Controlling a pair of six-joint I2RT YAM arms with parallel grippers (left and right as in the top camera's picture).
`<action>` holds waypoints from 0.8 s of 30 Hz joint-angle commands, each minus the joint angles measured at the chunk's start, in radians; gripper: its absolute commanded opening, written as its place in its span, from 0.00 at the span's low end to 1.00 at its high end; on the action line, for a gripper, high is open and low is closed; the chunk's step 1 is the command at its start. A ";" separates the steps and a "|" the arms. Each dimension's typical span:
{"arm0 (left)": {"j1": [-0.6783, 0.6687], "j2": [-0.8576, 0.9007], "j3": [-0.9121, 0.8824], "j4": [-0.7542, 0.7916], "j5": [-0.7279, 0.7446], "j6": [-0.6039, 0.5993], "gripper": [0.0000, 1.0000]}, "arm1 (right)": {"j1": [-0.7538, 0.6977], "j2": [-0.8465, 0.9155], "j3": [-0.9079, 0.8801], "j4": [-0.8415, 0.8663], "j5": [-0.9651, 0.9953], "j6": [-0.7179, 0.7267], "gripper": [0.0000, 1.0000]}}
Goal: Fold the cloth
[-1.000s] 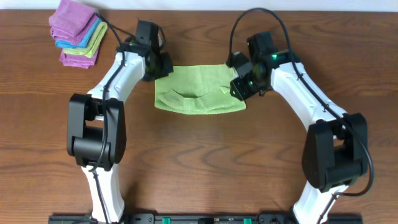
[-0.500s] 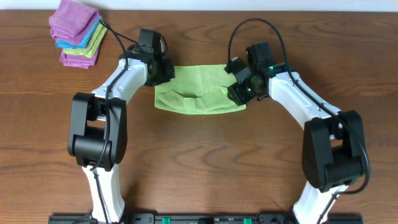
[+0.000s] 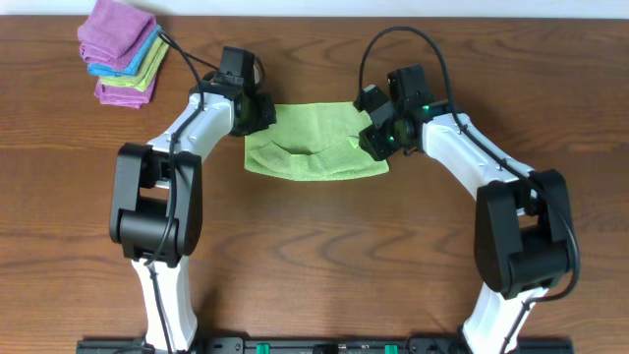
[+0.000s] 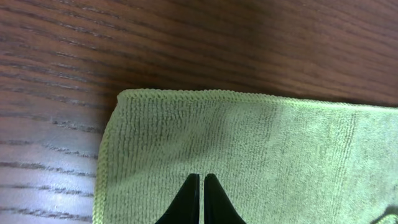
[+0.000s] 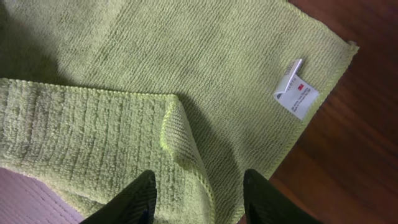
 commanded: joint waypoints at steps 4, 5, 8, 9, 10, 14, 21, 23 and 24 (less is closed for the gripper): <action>-0.002 0.050 -0.006 0.006 -0.021 -0.031 0.06 | 0.004 0.009 -0.007 0.006 -0.002 0.000 0.47; -0.002 0.053 -0.006 0.008 -0.020 -0.032 0.06 | 0.004 0.010 -0.007 0.006 -0.002 0.000 0.47; -0.003 0.056 -0.006 0.006 -0.021 -0.034 0.06 | 0.004 0.023 -0.007 0.006 -0.003 0.000 0.47; -0.003 0.056 -0.006 0.005 -0.021 -0.034 0.06 | 0.004 0.028 -0.007 0.005 -0.003 0.000 0.47; -0.003 0.056 -0.006 0.003 -0.022 -0.034 0.06 | 0.004 0.035 -0.007 0.002 -0.004 0.000 0.47; -0.002 0.057 -0.006 0.002 -0.022 -0.034 0.06 | 0.006 0.049 -0.007 0.002 -0.036 0.000 0.45; -0.002 0.057 -0.006 -0.001 -0.022 -0.035 0.06 | 0.022 0.051 -0.007 -0.027 -0.049 0.026 0.01; -0.002 0.057 -0.006 -0.002 -0.022 -0.035 0.06 | 0.025 0.049 -0.006 -0.057 -0.086 0.027 0.01; -0.002 0.057 -0.006 -0.004 -0.022 -0.035 0.06 | 0.025 0.046 -0.006 -0.074 -0.106 0.029 0.01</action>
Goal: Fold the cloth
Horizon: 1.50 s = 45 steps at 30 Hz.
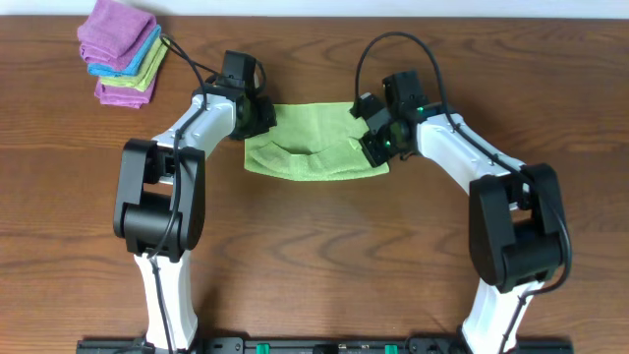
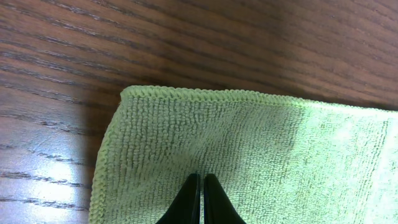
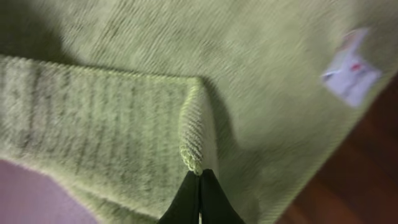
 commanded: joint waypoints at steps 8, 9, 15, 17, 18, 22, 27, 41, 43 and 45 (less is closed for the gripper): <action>-0.002 0.020 -0.006 -0.017 -0.018 -0.008 0.06 | 0.010 -0.060 0.000 -0.172 -0.101 0.029 0.01; -0.002 0.020 -0.006 -0.017 -0.018 -0.008 0.06 | 0.010 -0.067 0.000 -0.191 -0.100 0.029 0.01; -0.002 0.020 -0.006 -0.016 -0.019 -0.016 0.06 | 0.015 -0.121 0.000 -0.338 -0.101 0.028 0.02; -0.002 0.020 -0.006 -0.016 -0.019 -0.023 0.06 | 0.016 -0.126 0.000 -0.370 -0.101 0.028 0.02; -0.002 0.020 -0.006 -0.016 -0.019 -0.024 0.06 | 0.019 -0.126 0.000 -0.390 -0.101 0.028 0.01; -0.002 0.020 -0.006 -0.015 -0.019 -0.031 0.06 | 0.040 -0.126 0.000 -0.453 -0.106 0.029 0.02; -0.002 0.020 -0.006 -0.012 -0.019 -0.032 0.06 | 0.075 -0.126 0.000 -0.500 -0.119 0.074 0.01; -0.001 0.020 -0.006 -0.013 -0.019 -0.038 0.06 | 0.098 -0.126 0.000 -0.640 0.153 0.325 0.02; 0.000 0.020 -0.006 -0.013 -0.019 -0.038 0.06 | 0.099 -0.126 0.000 -0.654 0.150 0.335 0.40; 0.000 0.020 -0.006 -0.013 -0.019 -0.038 0.06 | 0.098 -0.126 0.000 -0.667 0.151 0.336 0.83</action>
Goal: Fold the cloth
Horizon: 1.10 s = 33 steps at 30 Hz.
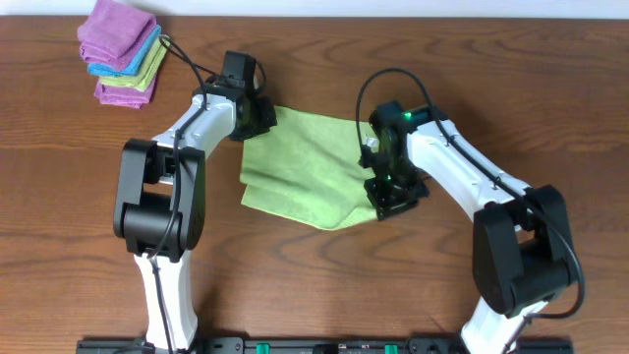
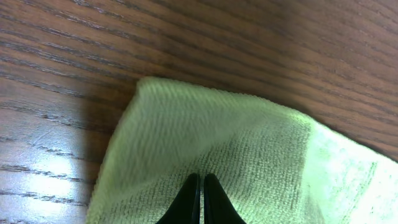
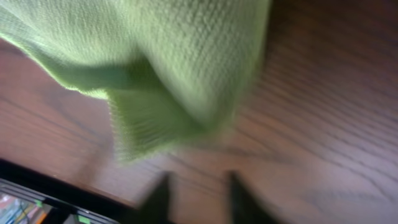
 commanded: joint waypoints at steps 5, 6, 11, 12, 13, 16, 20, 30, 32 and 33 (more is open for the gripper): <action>0.000 0.020 -0.006 -0.007 -0.018 -0.012 0.06 | -0.002 -0.019 0.001 0.001 0.051 0.059 0.74; 0.000 0.020 -0.006 -0.007 -0.018 -0.012 0.06 | -0.005 -0.019 0.003 0.019 0.050 0.071 0.25; 0.000 0.019 -0.005 -0.018 -0.006 -0.011 0.06 | -0.004 -0.019 0.004 0.125 0.029 0.095 0.01; 0.001 0.019 -0.004 -0.019 -0.001 -0.011 0.05 | -0.004 -0.019 0.004 0.145 0.027 0.095 0.01; 0.003 0.018 0.001 -0.023 0.003 -0.011 0.06 | -0.003 -0.019 0.004 0.170 0.027 0.096 0.01; 0.012 0.018 0.034 -0.051 0.008 -0.011 0.06 | -0.014 -0.019 0.004 0.279 0.032 0.104 0.02; 0.018 0.018 0.110 -0.124 0.009 -0.006 0.06 | -0.040 -0.017 0.004 0.480 0.032 0.106 0.01; 0.019 0.013 0.370 -0.489 0.034 0.057 0.05 | -0.049 0.053 0.004 0.723 0.028 0.022 0.01; 0.019 0.006 0.404 -0.564 0.034 0.057 0.06 | -0.049 0.080 0.004 0.735 0.028 0.006 0.01; 0.019 0.001 0.412 -0.594 0.034 0.058 0.06 | -0.049 0.092 0.004 0.741 0.028 0.005 0.01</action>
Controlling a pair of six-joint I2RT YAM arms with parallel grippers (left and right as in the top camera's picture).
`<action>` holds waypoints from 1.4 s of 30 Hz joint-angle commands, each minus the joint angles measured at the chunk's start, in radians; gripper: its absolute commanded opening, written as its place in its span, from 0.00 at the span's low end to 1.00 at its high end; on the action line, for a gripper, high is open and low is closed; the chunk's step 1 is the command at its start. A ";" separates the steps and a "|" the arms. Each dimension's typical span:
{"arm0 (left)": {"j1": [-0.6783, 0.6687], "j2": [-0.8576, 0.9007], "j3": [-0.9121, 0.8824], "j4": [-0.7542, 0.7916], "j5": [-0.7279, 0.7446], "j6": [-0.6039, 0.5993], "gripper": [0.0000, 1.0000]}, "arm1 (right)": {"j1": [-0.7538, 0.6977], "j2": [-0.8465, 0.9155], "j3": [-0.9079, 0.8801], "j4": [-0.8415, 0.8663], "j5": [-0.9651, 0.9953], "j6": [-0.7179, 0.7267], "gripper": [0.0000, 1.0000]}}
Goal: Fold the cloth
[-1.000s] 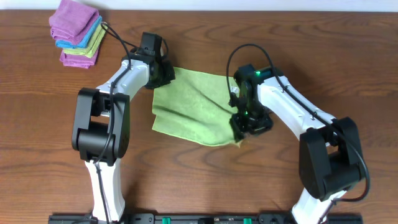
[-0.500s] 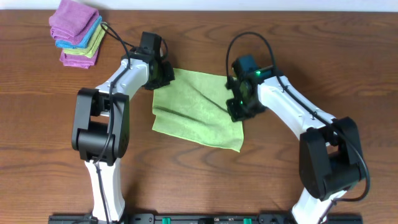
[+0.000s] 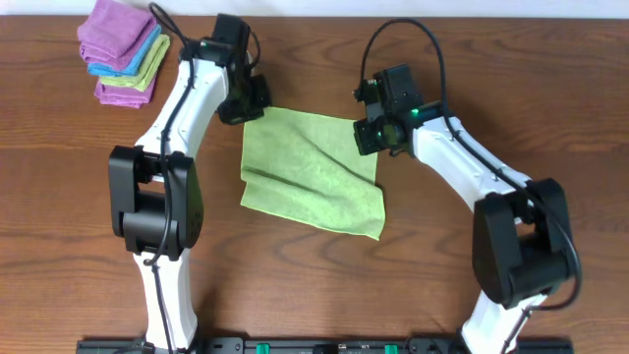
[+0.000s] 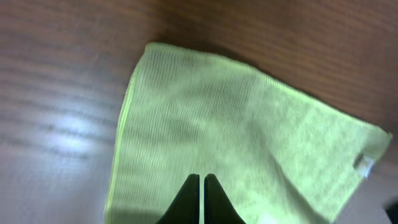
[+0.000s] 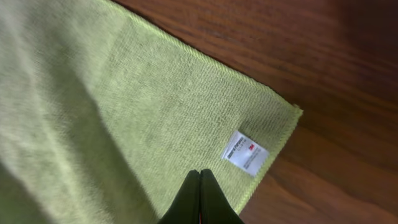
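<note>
The green cloth [image 3: 310, 172] lies spread open in a single layer on the wooden table, slightly wrinkled. My left gripper [image 3: 248, 101] hangs shut by its far left corner, lifted off it; the left wrist view shows the closed tips [image 4: 202, 177] above the cloth [image 4: 249, 137] with nothing between them. My right gripper [image 3: 369, 136] is shut at the far right corner. The right wrist view has its tips [image 5: 200, 173] over the cloth [image 5: 124, 112] just beside the white label [image 5: 247, 153].
A stack of folded cloths [image 3: 123, 51], purple, blue and green, sits at the far left corner of the table. Bare brown wood [image 3: 314, 285] surrounds the spread cloth on every side.
My right gripper was open at the cloth's near right corner; it is now shut at the far right corner. My left gripper has lifted off the far left corner. The cloth lies flatter.
The cloth lay folded over, my left gripper shut on its far left corner, my right open over the folded edge. Then the right was shut on that edge. Later the cloth was opened out toward the front and released. Now both grippers are shut at the far corners.
</note>
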 commanded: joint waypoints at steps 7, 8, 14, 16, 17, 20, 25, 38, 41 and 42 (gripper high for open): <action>0.003 -0.028 0.038 -0.217 0.003 0.054 0.06 | -0.012 0.114 0.002 0.062 -0.004 -0.040 0.01; 0.003 -0.028 0.038 -0.232 0.003 0.061 0.06 | -0.014 0.120 0.002 0.063 -0.005 -0.040 0.01; 0.002 -0.028 0.038 -0.274 0.003 0.071 0.06 | -0.031 0.158 0.002 0.081 -0.003 -0.043 0.01; 0.000 -0.028 0.038 -0.282 0.003 0.075 0.06 | -0.043 0.170 0.002 0.100 -0.003 -0.043 0.01; -0.003 -0.028 0.038 -0.284 0.003 0.075 0.06 | -0.050 0.177 0.002 0.110 -0.003 -0.043 0.01; -0.013 -0.028 0.038 -0.293 0.003 0.075 0.06 | -0.076 0.196 0.002 0.140 0.005 -0.043 0.01; -0.040 -0.028 0.038 -0.294 0.003 0.075 0.06 | -0.108 0.211 0.002 0.194 0.007 -0.042 0.01; -0.104 -0.028 0.037 -0.297 -0.037 0.074 0.05 | -0.121 0.211 0.005 0.352 0.008 -0.027 0.01; -0.103 -0.028 0.037 -0.298 -0.040 0.074 0.06 | -0.121 0.205 0.035 0.348 0.002 0.029 0.04; -0.102 -0.028 0.037 -0.297 -0.043 0.074 0.06 | -0.121 0.199 0.048 0.341 -0.006 0.044 0.06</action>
